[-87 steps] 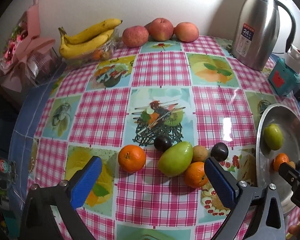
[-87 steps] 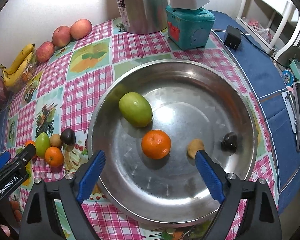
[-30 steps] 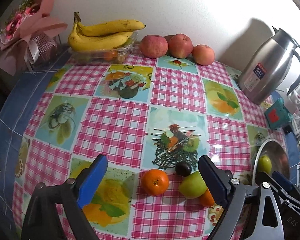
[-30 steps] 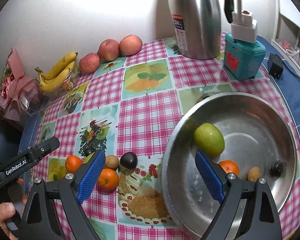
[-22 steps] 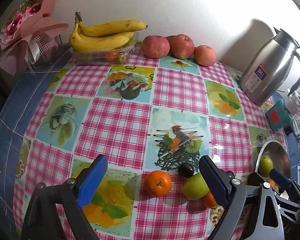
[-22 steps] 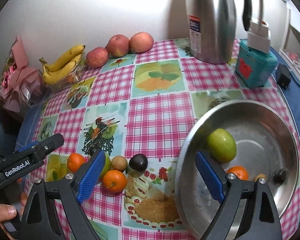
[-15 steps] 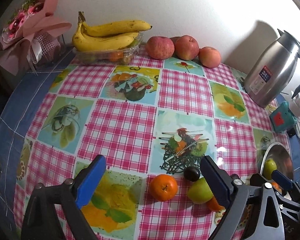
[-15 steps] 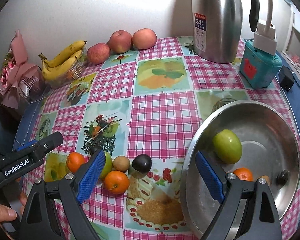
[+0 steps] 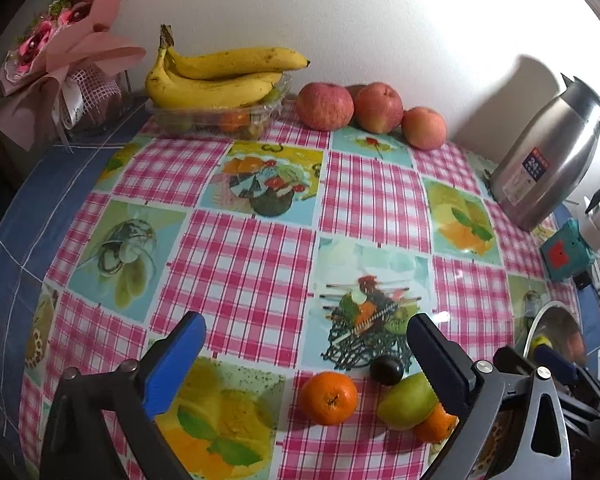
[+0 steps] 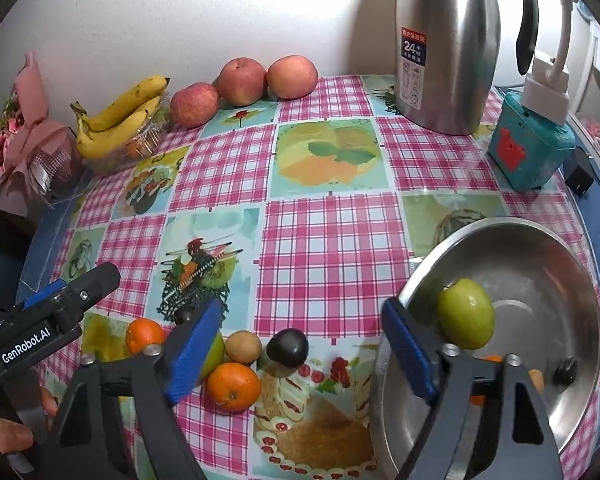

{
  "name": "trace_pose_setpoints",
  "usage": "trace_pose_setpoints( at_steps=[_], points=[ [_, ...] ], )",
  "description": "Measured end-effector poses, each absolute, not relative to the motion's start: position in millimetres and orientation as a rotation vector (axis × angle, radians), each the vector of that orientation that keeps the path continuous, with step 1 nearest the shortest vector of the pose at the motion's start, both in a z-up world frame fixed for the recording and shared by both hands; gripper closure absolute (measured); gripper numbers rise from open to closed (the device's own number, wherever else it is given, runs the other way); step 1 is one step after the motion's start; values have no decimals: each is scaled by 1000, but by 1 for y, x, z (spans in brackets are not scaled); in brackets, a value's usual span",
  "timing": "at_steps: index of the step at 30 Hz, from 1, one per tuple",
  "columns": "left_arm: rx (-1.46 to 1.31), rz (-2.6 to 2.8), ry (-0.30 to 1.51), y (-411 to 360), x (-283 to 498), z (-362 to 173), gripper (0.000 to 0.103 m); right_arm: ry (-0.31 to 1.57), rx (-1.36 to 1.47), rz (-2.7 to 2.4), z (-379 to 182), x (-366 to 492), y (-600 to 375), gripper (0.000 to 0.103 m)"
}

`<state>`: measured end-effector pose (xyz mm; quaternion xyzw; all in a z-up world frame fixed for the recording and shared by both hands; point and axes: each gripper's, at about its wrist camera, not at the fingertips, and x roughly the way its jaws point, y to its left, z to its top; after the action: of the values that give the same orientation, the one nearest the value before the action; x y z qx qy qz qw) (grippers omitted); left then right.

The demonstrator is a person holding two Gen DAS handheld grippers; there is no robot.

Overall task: Organize fruits
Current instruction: 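Close the right tool on a dark plum while the left tool approaches a tangerine, then close the left tool on the tangerine while the right tool holds the plum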

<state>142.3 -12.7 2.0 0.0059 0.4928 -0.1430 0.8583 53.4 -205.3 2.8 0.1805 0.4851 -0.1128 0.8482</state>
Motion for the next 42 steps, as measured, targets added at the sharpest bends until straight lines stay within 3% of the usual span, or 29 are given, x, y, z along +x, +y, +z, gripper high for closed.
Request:
trace_pose_setpoints(
  at_steps=[7, 9, 11, 16, 20, 35, 42],
  points=[
    [40, -335, 996, -23, 140, 8, 1, 1048, 404, -246, -4, 52, -211, 23],
    [29, -353, 1014, -26, 140, 7, 2, 1052, 407, -243, -4, 52, -211, 27],
    [27, -373, 1036, -29, 141, 4, 2, 1057, 411, -242, -5, 52, -212, 37],
    [2, -419, 1121, -37, 141, -13, 10, 1082, 433, -228, -11, 50, -214, 51],
    [-4, -428, 1189, -40, 141, -27, 23, 1105, 461, -191, -19, 51, -212, 53],
    [-39, -373, 1292, -14, 131, -34, 31, 1163, 529, -134, -41, 54, -207, 67],
    [-83, -381, 1327, -10, 128, -39, 48, 1152, 548, -115, -40, 53, -206, 74]
  ],
)
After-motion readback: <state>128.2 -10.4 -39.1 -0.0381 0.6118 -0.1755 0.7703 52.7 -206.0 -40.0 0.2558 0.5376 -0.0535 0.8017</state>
